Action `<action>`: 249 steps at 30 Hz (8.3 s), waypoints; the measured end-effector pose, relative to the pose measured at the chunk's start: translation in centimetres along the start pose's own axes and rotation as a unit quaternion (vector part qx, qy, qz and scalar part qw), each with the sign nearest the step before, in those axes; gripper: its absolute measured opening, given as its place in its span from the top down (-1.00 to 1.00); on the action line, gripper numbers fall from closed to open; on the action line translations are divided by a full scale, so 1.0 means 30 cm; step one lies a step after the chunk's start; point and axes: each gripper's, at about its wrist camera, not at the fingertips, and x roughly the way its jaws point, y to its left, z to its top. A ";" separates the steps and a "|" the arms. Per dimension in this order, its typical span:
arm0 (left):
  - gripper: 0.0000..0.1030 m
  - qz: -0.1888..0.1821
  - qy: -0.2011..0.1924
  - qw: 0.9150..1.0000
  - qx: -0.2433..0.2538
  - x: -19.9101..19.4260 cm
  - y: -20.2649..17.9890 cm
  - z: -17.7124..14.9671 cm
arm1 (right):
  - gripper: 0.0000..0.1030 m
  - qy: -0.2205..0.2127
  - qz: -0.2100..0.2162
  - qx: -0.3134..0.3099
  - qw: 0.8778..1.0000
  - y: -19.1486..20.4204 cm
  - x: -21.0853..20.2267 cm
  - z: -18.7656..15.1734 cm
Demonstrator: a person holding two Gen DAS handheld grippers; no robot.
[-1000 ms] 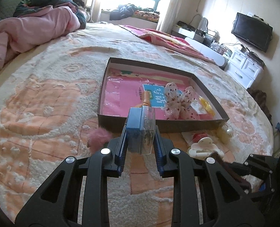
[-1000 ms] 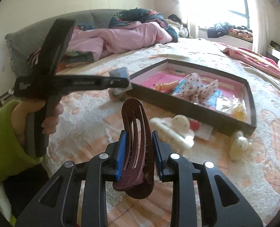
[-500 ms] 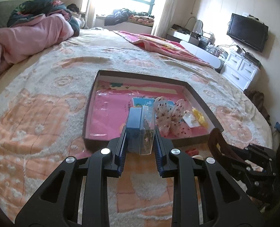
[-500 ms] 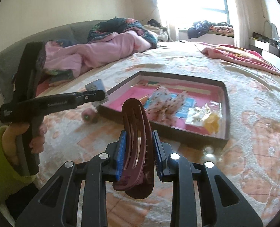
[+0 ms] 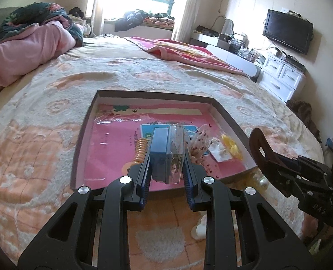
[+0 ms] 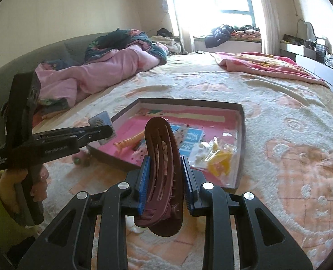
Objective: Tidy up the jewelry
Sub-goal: 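Carry the blue box and maroon clip over the tray and open both tools, then withdraw both open tools from the tray toward the remaining items, then grasp the pink pom-pom hair tie with the left tool while the right tool grasps the white claw clip, then carry the pom-pom tie and white clip into the tray and release both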
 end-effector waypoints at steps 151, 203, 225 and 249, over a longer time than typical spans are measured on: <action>-0.78 0.050 -0.039 0.998 -0.015 -0.173 0.011 -0.123 | -0.79 -0.023 -0.035 0.029 0.999 0.028 -0.066 0.000; -0.43 0.097 0.048 0.988 -0.110 -0.015 0.282 -0.199 | -0.18 0.090 0.032 -0.058 0.994 0.218 0.157 -0.160; 0.52 0.091 0.039 0.992 -0.073 -0.067 0.219 -0.201 | 0.32 0.071 0.096 -0.096 0.988 0.316 0.117 -0.157; 0.52 0.060 0.006 0.997 -0.054 -0.128 0.098 -0.096 | 0.38 0.003 0.060 -0.022 0.998 0.152 0.001 -0.038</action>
